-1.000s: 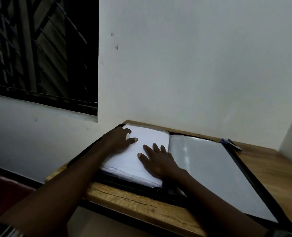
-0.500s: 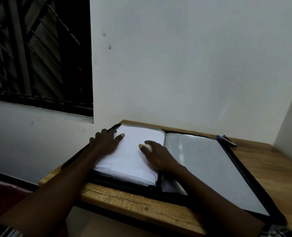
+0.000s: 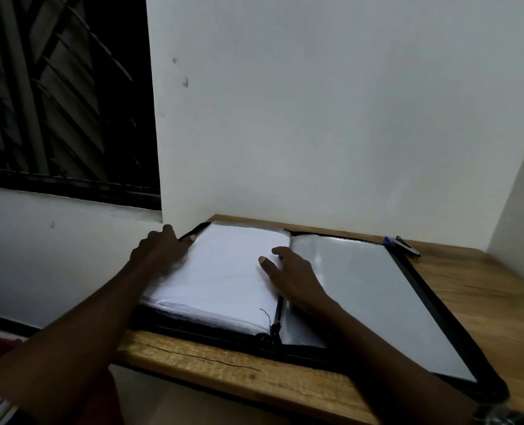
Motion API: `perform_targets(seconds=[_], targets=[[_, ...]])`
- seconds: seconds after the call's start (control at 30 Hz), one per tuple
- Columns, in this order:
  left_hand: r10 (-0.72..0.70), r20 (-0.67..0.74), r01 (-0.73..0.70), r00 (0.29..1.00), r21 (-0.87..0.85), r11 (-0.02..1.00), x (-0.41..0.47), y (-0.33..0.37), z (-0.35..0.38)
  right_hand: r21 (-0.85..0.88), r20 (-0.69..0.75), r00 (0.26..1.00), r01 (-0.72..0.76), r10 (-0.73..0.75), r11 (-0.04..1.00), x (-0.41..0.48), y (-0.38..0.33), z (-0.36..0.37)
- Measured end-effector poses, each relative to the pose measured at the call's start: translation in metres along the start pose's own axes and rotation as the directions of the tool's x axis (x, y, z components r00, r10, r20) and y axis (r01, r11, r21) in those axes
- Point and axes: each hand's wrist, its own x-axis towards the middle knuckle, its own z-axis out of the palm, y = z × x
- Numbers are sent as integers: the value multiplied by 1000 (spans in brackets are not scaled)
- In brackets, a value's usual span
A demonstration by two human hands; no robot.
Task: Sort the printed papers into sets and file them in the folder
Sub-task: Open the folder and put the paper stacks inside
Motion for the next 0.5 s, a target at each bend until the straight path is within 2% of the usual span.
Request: perform_targets(seconds=[0.1,0.23,0.5], targets=[[7,4,-7,1000,-17,1000,-3,4,1,-145,46,999,35,-29,989,-3,-3,0],[-18,6,18,1000,-34,999,-2,6,-1,-407,95,991,127,-97,904,-8,-7,8],[-17,34,18,999,-33,999,-2,8,-2,-476,142,987,137,-78,869,-23,-14,24]])
